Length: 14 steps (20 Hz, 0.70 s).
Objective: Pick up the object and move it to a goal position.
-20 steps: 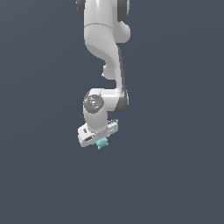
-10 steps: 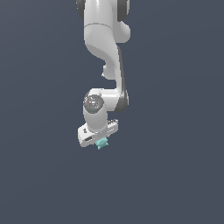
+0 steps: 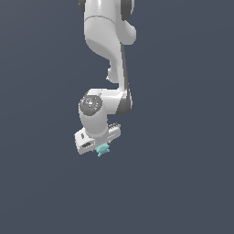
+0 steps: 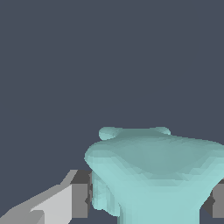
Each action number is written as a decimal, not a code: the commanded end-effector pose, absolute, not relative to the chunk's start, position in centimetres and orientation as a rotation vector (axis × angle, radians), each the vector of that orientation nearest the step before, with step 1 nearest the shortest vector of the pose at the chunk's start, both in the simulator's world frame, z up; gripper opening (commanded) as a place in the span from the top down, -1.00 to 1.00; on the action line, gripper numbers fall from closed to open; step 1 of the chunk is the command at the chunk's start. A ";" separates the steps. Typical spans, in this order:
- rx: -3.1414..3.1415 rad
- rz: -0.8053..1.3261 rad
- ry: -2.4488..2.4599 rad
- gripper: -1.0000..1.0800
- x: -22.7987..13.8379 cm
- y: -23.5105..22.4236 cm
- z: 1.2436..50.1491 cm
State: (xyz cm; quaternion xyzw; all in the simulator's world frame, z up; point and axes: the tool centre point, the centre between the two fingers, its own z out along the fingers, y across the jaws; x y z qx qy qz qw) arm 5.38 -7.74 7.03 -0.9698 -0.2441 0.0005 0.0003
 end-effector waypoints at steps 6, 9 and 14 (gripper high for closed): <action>-3.046 0.000 -0.766 1.00 7.6 -10.3 11.9; -3.046 0.000 -0.766 1.00 8.3 -11.1 13.4; -3.046 0.000 -0.766 1.00 9.1 -12.0 14.9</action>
